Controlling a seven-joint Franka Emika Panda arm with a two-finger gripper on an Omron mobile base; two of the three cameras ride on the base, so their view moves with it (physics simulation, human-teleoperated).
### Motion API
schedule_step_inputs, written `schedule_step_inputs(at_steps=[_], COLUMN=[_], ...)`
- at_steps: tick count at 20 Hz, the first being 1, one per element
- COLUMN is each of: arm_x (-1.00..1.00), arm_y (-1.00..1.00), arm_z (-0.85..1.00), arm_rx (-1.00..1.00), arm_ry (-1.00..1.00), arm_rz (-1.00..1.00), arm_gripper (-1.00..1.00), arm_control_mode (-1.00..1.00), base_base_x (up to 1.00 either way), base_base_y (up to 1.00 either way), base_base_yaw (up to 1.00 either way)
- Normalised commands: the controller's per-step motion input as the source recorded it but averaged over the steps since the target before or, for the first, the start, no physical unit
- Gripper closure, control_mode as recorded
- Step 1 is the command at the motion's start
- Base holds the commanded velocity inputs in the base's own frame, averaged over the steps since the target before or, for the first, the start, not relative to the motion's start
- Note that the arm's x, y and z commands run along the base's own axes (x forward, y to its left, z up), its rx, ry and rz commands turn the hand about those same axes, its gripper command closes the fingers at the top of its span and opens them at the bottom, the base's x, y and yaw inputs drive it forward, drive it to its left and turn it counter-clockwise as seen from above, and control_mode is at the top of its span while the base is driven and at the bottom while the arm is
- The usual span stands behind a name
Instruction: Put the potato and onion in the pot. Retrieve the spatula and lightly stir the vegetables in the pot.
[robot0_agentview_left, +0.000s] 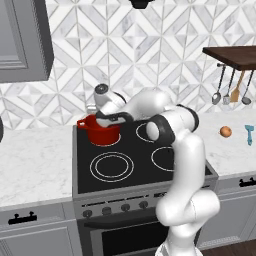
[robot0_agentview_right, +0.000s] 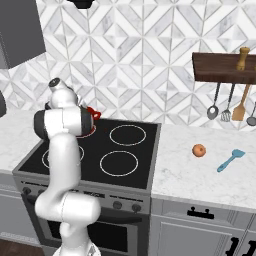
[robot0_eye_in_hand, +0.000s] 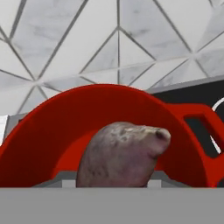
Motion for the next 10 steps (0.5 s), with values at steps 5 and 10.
schedule_step_inputs(at_steps=[5, 10], arm_x=[0.48, 0.13], arm_y=[0.09, 0.05], arm_z=[-0.34, -0.29], arm_rx=[0.05, 0.04], arm_ry=[0.00, 0.00], arm_rz=[0.00, 0.00], arm_gripper=[1.00, 1.00], arm_control_mode=[-1.00, -1.00], base_base_x=[0.00, 0.00], base_base_y=[0.00, 0.00], base_base_yaw=[0.00, 0.00])
